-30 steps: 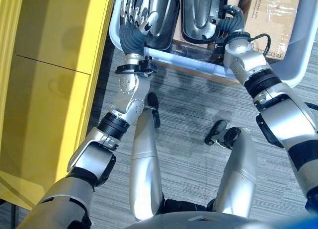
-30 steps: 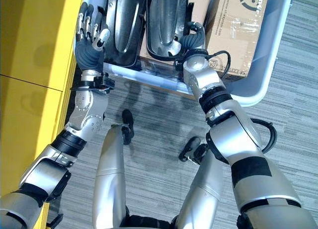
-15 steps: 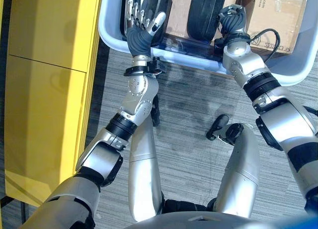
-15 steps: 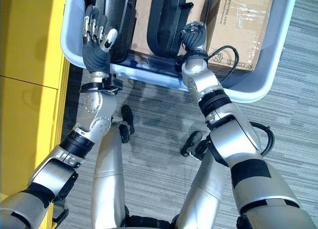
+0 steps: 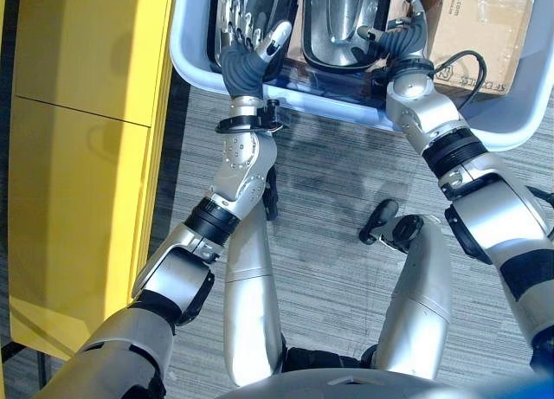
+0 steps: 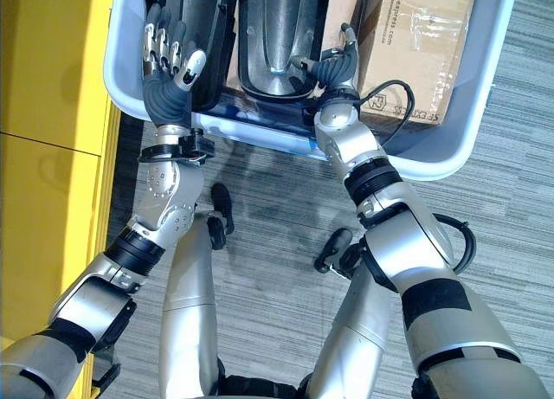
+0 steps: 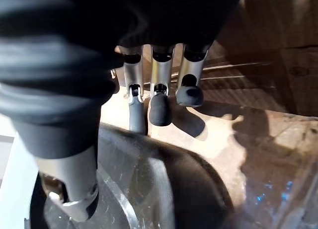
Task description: Move parts from the plastic box to the shelf.
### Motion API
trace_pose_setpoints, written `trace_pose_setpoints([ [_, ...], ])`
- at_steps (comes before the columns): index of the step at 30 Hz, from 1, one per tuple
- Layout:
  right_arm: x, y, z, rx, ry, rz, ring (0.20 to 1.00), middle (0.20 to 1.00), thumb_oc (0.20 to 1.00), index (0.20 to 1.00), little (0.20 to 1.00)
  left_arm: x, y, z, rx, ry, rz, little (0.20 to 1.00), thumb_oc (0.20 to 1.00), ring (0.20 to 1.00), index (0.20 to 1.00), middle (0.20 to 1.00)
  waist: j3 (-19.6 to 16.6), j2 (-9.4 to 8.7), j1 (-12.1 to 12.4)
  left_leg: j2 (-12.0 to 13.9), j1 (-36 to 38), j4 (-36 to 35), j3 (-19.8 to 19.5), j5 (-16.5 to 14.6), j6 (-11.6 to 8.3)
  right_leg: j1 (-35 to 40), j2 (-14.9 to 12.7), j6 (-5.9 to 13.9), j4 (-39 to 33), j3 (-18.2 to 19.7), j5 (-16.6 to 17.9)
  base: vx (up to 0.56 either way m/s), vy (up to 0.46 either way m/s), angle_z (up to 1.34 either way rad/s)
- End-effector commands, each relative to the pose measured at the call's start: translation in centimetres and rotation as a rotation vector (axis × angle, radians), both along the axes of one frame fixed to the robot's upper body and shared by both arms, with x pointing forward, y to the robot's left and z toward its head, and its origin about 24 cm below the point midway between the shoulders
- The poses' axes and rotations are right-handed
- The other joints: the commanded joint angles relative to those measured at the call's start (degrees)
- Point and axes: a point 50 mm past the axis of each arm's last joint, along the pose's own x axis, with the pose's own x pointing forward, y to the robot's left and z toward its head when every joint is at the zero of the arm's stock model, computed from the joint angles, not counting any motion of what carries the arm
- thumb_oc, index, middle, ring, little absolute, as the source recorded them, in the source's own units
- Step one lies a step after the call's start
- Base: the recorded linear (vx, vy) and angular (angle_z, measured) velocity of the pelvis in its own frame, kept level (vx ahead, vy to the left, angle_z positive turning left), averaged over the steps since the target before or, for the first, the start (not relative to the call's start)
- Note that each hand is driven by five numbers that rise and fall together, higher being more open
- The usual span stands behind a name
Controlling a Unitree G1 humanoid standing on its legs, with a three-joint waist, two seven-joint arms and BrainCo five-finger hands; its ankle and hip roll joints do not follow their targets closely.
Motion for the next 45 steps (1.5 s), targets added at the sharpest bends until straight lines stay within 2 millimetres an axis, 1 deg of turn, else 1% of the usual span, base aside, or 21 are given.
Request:
trace_pose_setpoints([
  [1, -0.4, 1.0, -9.2, 0.119, 0.301, 0.015, 1.0, 1.0, 1.0, 1.0, 1.0, -1.2, -0.8, 2.3, -0.047, -0.145, -0.027, 1.0, 1.0, 1.0, 1.0, 1.0, -2.0, 3.03, 1.4, -3.8, -0.2, -1.8, 3.8, -2.9, 2.54, -0.1, 3.5, 1.67, 4.6, -0.9, -0.1, 0.0, 0.0, 0.0],
  [5, -0.5, 1.2, -9.5, 0.155, 0.326, 0.023, 1.0, 1.0, 1.0, 1.0, 1.0, -1.2, -0.9, 2.5, -0.053, -0.145, -0.028, 1.0, 1.0, 1.0, 1.0, 1.0, -2.0, 3.1, 1.3, -3.8, 0.0, -1.8, 3.9, -2.9, 2.6, -0.1, 3.5, 1.63, 4.6, -0.8, -0.1, 0.0, 0.0, 0.0],
  [7, -0.5, 1.2, -9.7, 0.151, 0.34, 0.027, 1.0, 1.0, 1.0, 1.0, 1.0, -1.3, -0.9, 2.5, -0.055, -0.146, -0.027, 1.0, 1.0, 1.0, 1.0, 1.0, -2.0, 3.11, 1.2, -3.9, 0.0, -1.8, 4.0, -2.9, 2.59, -0.1, 3.5, 1.6, 4.5, -0.9, -0.1, -0.01, 0.036, -0.01],
  [9, -0.5, 1.0, -10.3, 0.152, 0.378, 0.036, 1.0, 1.0, 1.0, 1.0, 1.0, -1.3, -0.9, 2.5, -0.067, -0.145, -0.02, 1.0, 1.0, 1.0, 1.0, 1.0, -2.0, 3.16, 1.2, -3.9, 0.3, -1.9, 4.2, -2.9, 2.72, 0.1, 3.5, 1.43, 4.4, -0.8, 0.0, -0.01, 0.077, -0.02],
  [11, -0.5, 1.1, -10.3, 0.135, 0.372, 0.035, 1.0, 1.0, 1.0, 1.0, 1.0, -1.3, -0.9, 2.6, -0.066, -0.146, -0.013, 1.0, 1.0, 1.0, 1.0, 1.0, -2.0, 3.2, 1.2, -3.8, 0.3, -2.1, 4.3, -2.8, 2.74, 0.1, 3.4, 1.42, 4.4, -0.8, 0.0, 0.0, 0.06, -0.02],
  [16, -0.5, 0.9, -10.2, 0.019, 0.384, 0.023, 1.0, 1.0, 1.0, 1.0, 1.0, -1.2, -0.7, 2.7, -0.077, -0.144, -0.004, 1.0, 1.0, 1.0, 1.0, 1.0, -2.0, 3.15, 1.3, -3.9, 0.5, -2.1, 4.4, -2.7, 2.84, 0.4, 3.2, 1.42, 4.4, -1.0, 0.0, 0.0, 0.049, 0.0],
  [19, -0.4, 0.7, -9.8, -0.081, 0.359, -0.02, 1.0, 1.0, 1.0, 1.0, 1.0, -1.2, -0.7, 2.7, -0.089, -0.14, -0.012, 1.0, 1.0, 1.0, 1.0, 1.0, -2.0, 3.23, 1.4, -4.0, 0.1, -2.0, 4.3, -2.6, 2.93, 0.1, 3.1, 1.37, 4.7, -0.9, 0.0, 0.01, 0.052, 0.0],
  [20, -0.4, 0.3, -9.4, -0.121, 0.353, -0.049, 1.0, 1.0, 1.0, 1.0, 1.0, -1.2, -0.7, 2.8, -0.084, -0.139, -0.013, 1.0, 1.0, 1.0, 1.0, 1.0, -2.0, 3.18, 1.6, -4.1, -0.2, -2.1, 4.3, -2.5, 3.05, -0.1, 2.9, 1.4, 4.7, -1.1, 0.0, 0.0, 0.055, 0.01],
  [26, -0.3, -0.7, -8.8, -0.144, 0.322, -0.155, 1.0, 1.0, 1.0, 1.0, 1.0, -1.1, -0.5, 2.6, -0.089, -0.143, -0.016, 1.0, 1.0, 1.0, 1.0, 1.0, -2.0, 2.99, 2.3, -4.4, -0.9, -2.3, 3.9, -2.6, 3.37, -0.1, 2.6, 1.66, 4.5, -1.8, 0.2, 0.0, 0.013, 0.01],
  [29, -0.2, -1.3, -6.6, -0.194, 0.208, -0.271, 1.0, 1.0, 1.0, 1.0, 1.0, -1.0, -0.4, 3.1, -0.085, -0.155, -0.02, 1.0, 1.0, 1.0, 1.0, 1.0, -2.0, 2.99, 2.8, -4.6, -1.2, -3.1, 3.9, -2.5, 3.75, -0.3, 2.5, 2.05, 3.9, -2.5, 0.7, -0.02, 0.005, 0.02],
  [36, -0.4, -1.4, -4.3, -0.191, 0.078, -0.373, 1.0, 1.0, 1.0, 1.0, 1.0, -0.9, -0.7, 3.5, -0.079, -0.166, -0.024, 1.0, 1.0, 1.0, 1.0, 1.0, -2.0, 2.85, 2.9, -4.4, -0.8, -3.8, 4.0, -2.6, 4.14, 0.2, 2.5, 2.45, 3.2, -3.2, 1.1, 0.0, -0.008, 0.03],
  [39, -0.5, -1.3, -3.2, -0.235, 0.027, -0.399, 1.0, 1.0, 1.0, 1.0, 1.0, -0.8, -0.6, 3.6, -0.077, -0.17, -0.024, 1.0, 1.0, 1.0, 1.0, 1.0, -2.0, 2.93, 2.9, -4.4, -0.7, -3.9, 4.1, -2.8, 4.2, 0.2, 2.4, 2.64, 3.0, -3.2, 1.3, 0.0, 0.0, 0.0],
  [42, -0.4, -1.2, -2.8, -0.284, 0.026, -0.404, 1.0, 1.0, 1.0, 1.0, 1.0, -0.8, -0.6, 3.6, -0.075, -0.17, -0.024, 1.0, 1.0, 1.0, 1.0, 1.0, -2.0, 2.95, 2.9, -4.4, -0.8, -3.6, 4.1, -3.0, 4.33, 0.0, 2.4, 2.61, 3.3, -3.2, 1.2, 0.0, 0.0, 0.0],
  [45, -0.3, -1.2, -2.9, -0.386, 0.075, -0.393, 1.0, 1.0, 1.0, 1.0, 1.0, -0.7, -0.6, 3.7, -0.073, -0.168, -0.024, 1.0, 1.0, 1.0, 1.0, 1.0, -2.0, 3.02, 3.0, -4.6, -1.0, -3.4, 4.1, -3.2, 4.51, -0.2, 2.2, 2.61, 3.5, -3.2, 1.2, 0.0, 0.0, 0.0],
])
